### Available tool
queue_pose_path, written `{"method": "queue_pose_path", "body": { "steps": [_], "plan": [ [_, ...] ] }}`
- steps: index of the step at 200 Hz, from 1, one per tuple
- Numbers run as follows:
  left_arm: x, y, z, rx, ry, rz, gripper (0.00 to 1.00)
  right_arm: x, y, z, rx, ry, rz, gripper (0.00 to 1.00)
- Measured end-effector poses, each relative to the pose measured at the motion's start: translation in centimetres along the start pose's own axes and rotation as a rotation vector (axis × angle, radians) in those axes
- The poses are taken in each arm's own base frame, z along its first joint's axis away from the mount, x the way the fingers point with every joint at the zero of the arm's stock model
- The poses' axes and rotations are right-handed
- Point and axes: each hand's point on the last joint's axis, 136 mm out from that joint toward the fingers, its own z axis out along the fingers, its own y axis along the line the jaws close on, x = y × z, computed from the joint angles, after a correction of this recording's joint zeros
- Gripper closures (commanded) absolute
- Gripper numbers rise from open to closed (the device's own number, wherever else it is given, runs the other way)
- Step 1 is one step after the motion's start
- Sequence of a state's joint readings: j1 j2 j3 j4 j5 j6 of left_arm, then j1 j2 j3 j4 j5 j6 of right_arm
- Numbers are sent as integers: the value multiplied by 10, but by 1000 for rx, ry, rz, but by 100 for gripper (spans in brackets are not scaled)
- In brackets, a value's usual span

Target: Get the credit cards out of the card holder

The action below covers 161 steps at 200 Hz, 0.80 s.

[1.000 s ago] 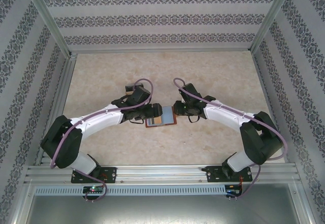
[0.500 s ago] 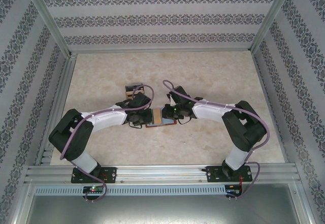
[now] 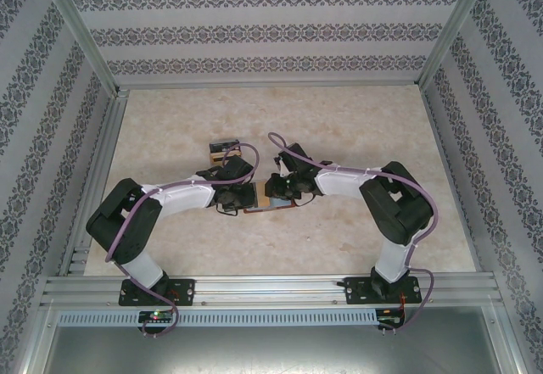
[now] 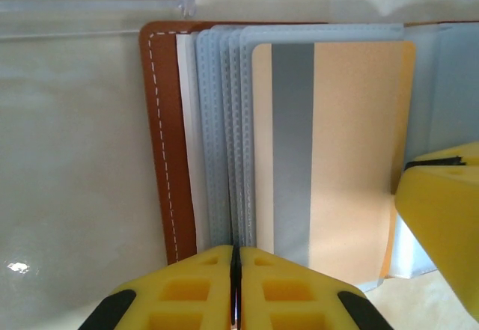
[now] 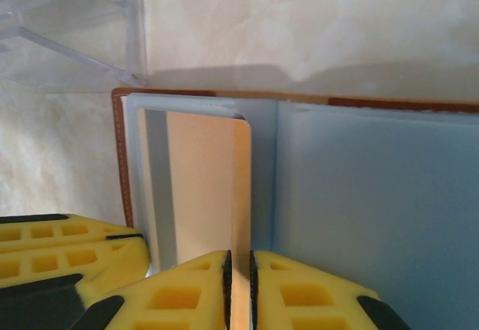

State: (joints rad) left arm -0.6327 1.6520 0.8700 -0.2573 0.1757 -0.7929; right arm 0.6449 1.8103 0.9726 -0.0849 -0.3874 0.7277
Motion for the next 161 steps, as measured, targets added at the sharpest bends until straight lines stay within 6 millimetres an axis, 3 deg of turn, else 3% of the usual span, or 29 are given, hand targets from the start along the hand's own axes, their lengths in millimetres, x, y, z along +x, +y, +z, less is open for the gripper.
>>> {"method": "queue_pose_path", "body": {
  "steps": [73, 118, 161],
  "plan": [
    [1, -1, 1, 5, 5, 0, 90, 1, -1, 4, -8, 12, 7, 81],
    [0, -1, 2, 5, 6, 0, 91, -4, -1, 2, -26, 3, 29, 100],
    [-2, -3, 2, 0, 8, 0, 99, -7, -5, 2, -41, -4, 44, 100]
  ]
}}
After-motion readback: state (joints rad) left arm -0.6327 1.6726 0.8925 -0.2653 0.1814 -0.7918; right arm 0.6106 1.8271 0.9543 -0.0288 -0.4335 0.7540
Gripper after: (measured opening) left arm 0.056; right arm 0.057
